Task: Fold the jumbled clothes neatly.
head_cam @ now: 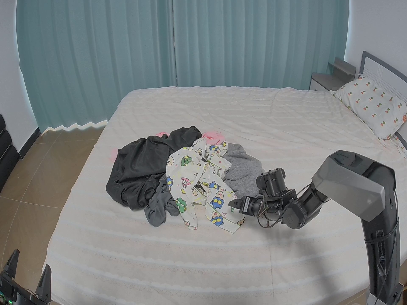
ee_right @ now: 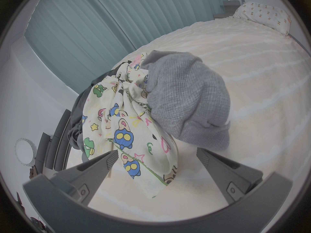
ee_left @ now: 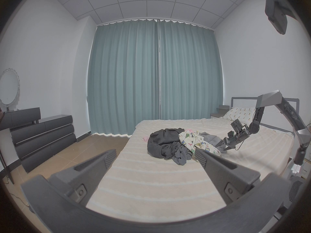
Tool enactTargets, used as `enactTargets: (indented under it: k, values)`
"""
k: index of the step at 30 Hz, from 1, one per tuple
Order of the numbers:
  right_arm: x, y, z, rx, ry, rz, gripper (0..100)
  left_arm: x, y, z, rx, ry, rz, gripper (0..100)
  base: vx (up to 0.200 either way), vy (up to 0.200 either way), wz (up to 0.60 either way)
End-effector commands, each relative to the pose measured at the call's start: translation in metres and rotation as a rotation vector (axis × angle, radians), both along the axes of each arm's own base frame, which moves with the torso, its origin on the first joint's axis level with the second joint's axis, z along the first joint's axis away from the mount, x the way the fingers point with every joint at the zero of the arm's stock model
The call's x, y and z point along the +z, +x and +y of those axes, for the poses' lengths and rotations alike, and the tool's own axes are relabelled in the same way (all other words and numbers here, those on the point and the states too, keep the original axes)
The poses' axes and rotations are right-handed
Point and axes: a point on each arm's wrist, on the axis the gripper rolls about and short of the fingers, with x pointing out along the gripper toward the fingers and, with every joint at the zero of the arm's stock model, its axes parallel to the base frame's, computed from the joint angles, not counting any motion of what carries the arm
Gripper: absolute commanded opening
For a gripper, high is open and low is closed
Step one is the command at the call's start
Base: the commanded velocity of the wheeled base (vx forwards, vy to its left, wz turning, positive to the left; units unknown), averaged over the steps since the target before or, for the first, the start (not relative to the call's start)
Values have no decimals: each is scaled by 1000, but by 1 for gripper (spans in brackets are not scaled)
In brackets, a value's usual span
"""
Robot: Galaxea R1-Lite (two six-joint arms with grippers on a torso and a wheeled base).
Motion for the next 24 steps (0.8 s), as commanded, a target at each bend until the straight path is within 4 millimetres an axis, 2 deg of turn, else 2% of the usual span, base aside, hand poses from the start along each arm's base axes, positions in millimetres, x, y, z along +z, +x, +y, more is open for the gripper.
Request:
enactTargets:
  k: [1, 7, 21, 22, 24]
  values:
    - [-19, 4, 6, 12, -14, 14, 100, -5, 0, 0, 0, -1, 1, 100, 0, 0, 0]
    - [-28, 13, 14, 27, -27, 26, 100, -5, 0, 0, 2, -1, 1, 100, 0, 0, 0]
    - [-22, 31, 36, 53, -7, -3, 100, -5, 0, 0, 2, 1, 1, 100, 0, 0, 0]
    - [-23, 32, 37, 55, -8, -2, 0, -5, 0, 0, 2, 1, 1, 100, 0, 0, 0]
    - [-24, 32, 38, 58, -9, 1, 0, -5, 0, 0, 2, 1, 1, 100, 0, 0, 0]
